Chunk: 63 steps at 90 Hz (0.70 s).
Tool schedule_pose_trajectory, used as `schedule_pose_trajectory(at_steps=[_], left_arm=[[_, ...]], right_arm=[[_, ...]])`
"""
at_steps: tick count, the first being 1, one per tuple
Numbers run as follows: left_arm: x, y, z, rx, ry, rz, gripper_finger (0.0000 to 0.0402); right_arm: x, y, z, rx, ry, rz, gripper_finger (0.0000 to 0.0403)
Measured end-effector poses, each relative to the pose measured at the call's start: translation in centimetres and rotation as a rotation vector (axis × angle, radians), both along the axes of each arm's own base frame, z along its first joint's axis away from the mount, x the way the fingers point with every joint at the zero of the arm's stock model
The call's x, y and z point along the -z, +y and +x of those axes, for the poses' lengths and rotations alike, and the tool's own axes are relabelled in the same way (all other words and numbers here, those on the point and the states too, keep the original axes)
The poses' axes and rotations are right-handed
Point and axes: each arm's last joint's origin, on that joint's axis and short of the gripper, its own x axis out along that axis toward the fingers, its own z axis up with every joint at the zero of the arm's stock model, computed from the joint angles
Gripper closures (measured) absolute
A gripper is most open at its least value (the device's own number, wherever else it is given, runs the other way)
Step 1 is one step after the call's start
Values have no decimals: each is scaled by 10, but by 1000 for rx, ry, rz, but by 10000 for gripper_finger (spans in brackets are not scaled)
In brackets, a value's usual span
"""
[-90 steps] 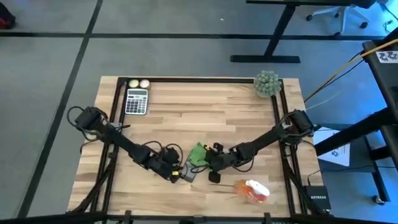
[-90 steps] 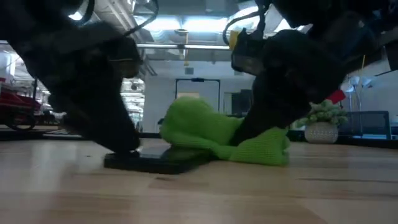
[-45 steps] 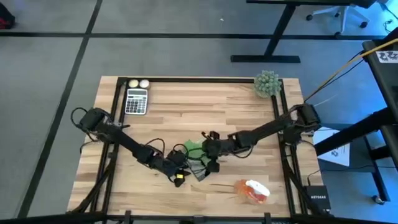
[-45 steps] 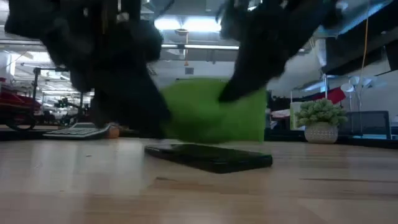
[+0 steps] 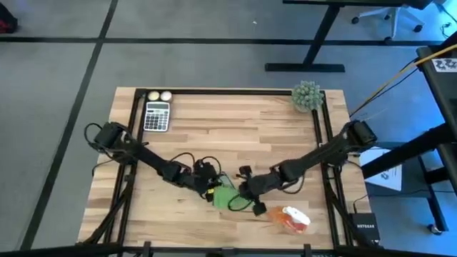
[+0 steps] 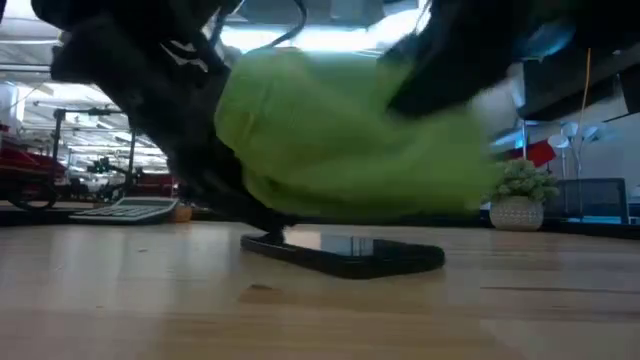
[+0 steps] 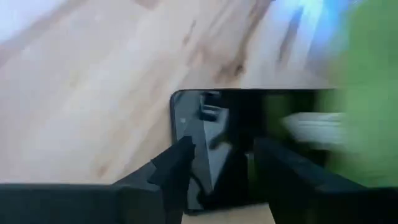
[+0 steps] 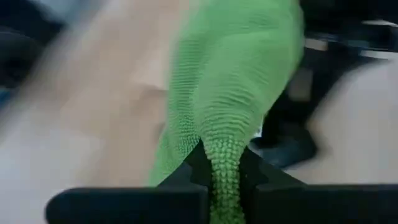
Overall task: Apply microfiber cloth
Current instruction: Wipe the front of the black cellphone using the green microfiber cloth
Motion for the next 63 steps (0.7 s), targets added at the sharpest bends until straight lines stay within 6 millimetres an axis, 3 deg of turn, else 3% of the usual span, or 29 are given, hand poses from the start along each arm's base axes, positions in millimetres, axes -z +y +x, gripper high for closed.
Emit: schedule_pose_trajectory(at_steps=[14,24,51,63], left_arm=[[7,0,0,-18,21,-7,245],[8,0,0,-23,25,-3,245],[10,1,-1,-31,37,3,245],[10,1,-2,-31,39,5,245]], right_arm=[[39,-13,12,39,81,-82,397],[45,-12,12,-24,133,-19,397],[40,11,-10,-176,287,-32,397],[14,11,-10,-161,270,-68,397]])
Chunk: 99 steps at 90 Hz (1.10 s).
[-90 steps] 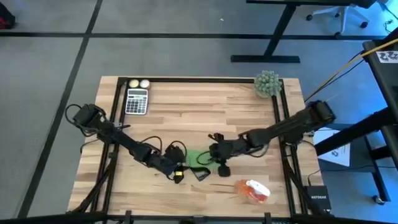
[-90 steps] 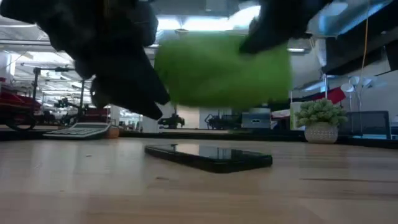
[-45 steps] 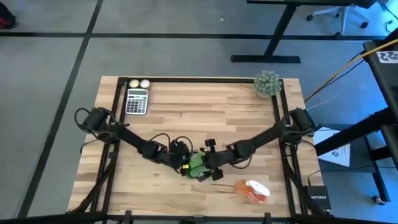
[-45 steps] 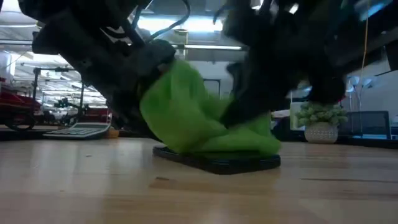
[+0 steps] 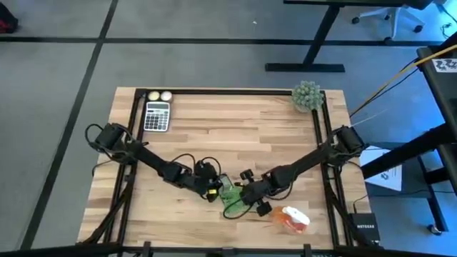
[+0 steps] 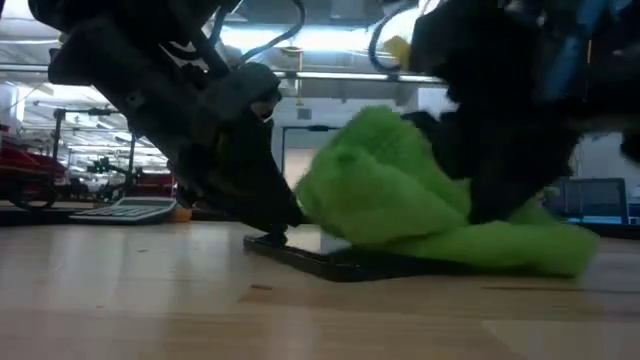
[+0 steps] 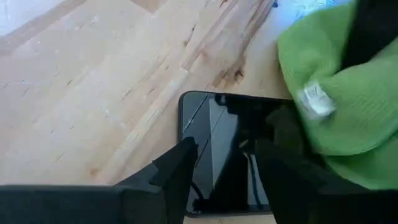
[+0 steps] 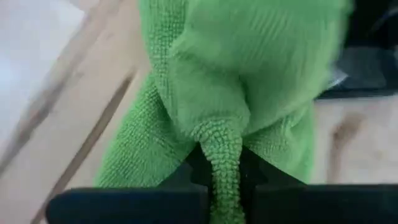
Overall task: Apply microfiber cloth
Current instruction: Wipe the front of the black cellphone using the green microfiber cloth
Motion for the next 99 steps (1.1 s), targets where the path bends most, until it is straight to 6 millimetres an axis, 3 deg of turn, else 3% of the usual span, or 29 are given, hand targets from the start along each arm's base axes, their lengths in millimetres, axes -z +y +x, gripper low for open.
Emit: schedule_pose_trajectory(at_steps=[10,21,36,48,65,80,90,99], left_arm=[[0,0,0,11,1,10,245],[-1,0,1,20,-14,14,245],[-1,-1,1,22,-14,15,245],[-1,-1,1,28,-16,10,245],[-1,-2,2,46,-14,16,245],[-1,-2,2,47,-18,18,245],[-1,-2,2,46,-19,19,245],[-1,-2,2,46,-19,19,245]], right_arm=[[-13,-2,12,53,-140,33,397],[-3,-4,22,74,-239,78,397],[33,-7,24,97,-113,72,397],[38,-2,18,75,-29,93,397],[12,8,0,-44,-6,100,397],[-25,2,11,6,-256,35,398],[-15,-7,22,56,-274,41,398],[4,-12,25,93,-172,98,398]])
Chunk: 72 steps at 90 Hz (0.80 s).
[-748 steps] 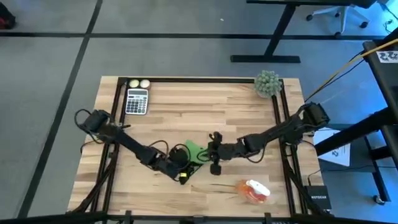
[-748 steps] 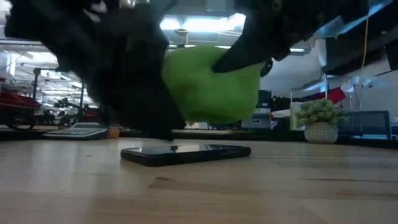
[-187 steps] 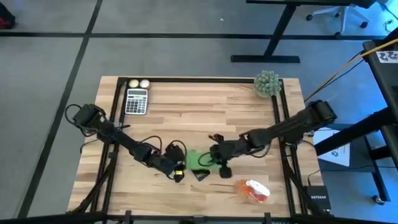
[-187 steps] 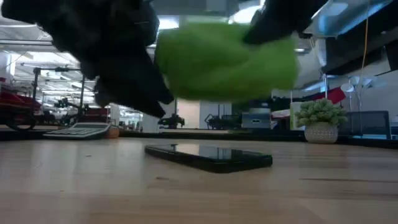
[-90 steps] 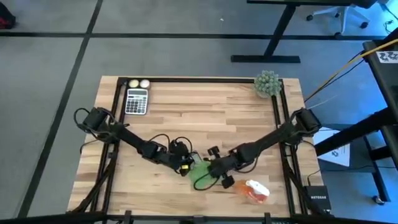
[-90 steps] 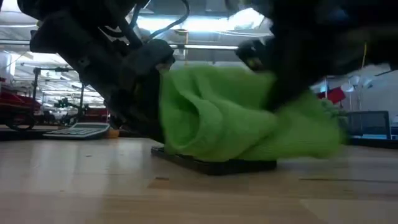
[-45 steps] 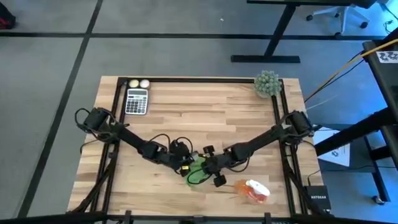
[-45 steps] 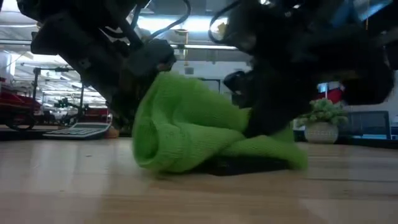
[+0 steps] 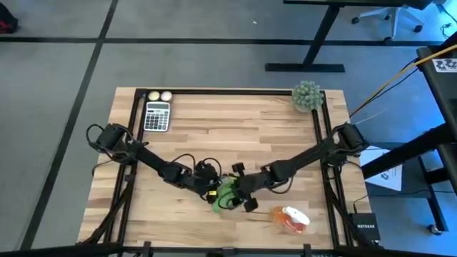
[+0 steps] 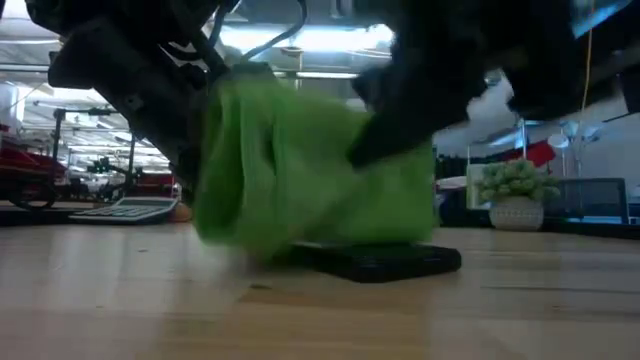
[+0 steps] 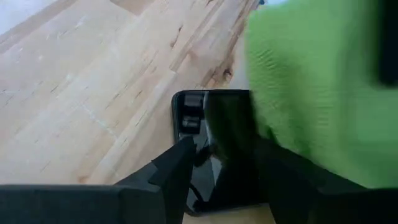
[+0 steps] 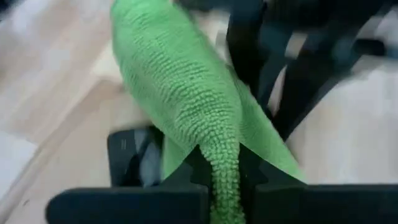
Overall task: Apply microfiber cloth
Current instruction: Wipe the front of the black cellphone using the green microfiber cloth
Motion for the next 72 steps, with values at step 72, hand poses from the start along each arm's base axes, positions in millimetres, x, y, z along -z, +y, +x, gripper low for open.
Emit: schedule_pose_trajectory(at_steps=[72], left_arm=[[-1,-1,0,16,-4,3,245]], right_arm=[[-22,-12,3,4,-44,-61,398]])
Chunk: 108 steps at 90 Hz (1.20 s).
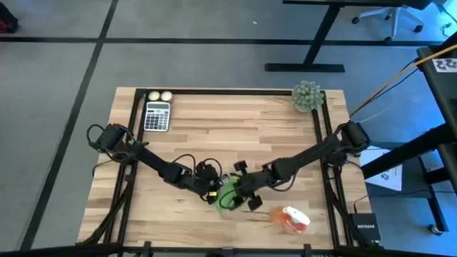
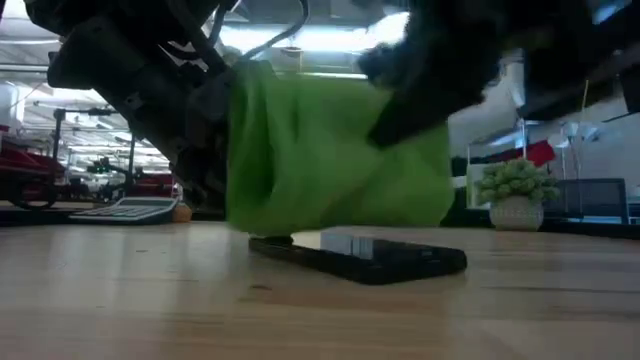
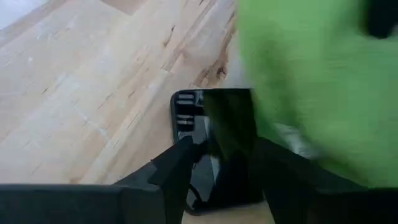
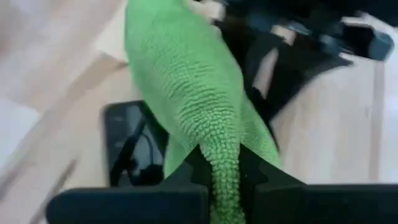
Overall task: Apply microfiber cloth
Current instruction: Wipe the front of the black cellphone using the green microfiber cloth
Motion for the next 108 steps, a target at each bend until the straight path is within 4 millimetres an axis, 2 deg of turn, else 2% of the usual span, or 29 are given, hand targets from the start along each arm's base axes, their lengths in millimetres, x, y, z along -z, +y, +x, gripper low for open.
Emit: schedule_pose_trajectory(at_steps=[9,16,27,37,49,60,83,94,108], left_arm=[[0,0,0,3,1,2,245],[0,-1,0,8,1,1,245],[0,-2,0,10,0,1,245],[-1,-2,0,19,1,-8,245],[0,-2,-1,22,1,-6,245],[-1,-2,-1,23,0,-8,245],[-1,-1,0,21,-3,-8,245],[-2,-1,0,21,-6,-9,245],[-11,-1,-2,33,-21,-2,245]], right_arm=[[22,-6,5,15,70,88,398],[43,-4,1,1,141,116,398],[55,3,-8,25,192,99,398],[47,-7,-29,124,325,-60,398],[22,-19,-49,196,357,-161,398],[-7,-26,-47,241,224,-147,398],[-6,-45,-41,357,211,-98,393],[-5,-62,-37,464,215,-62,350],[-6,-78,-37,535,226,-46,256]])
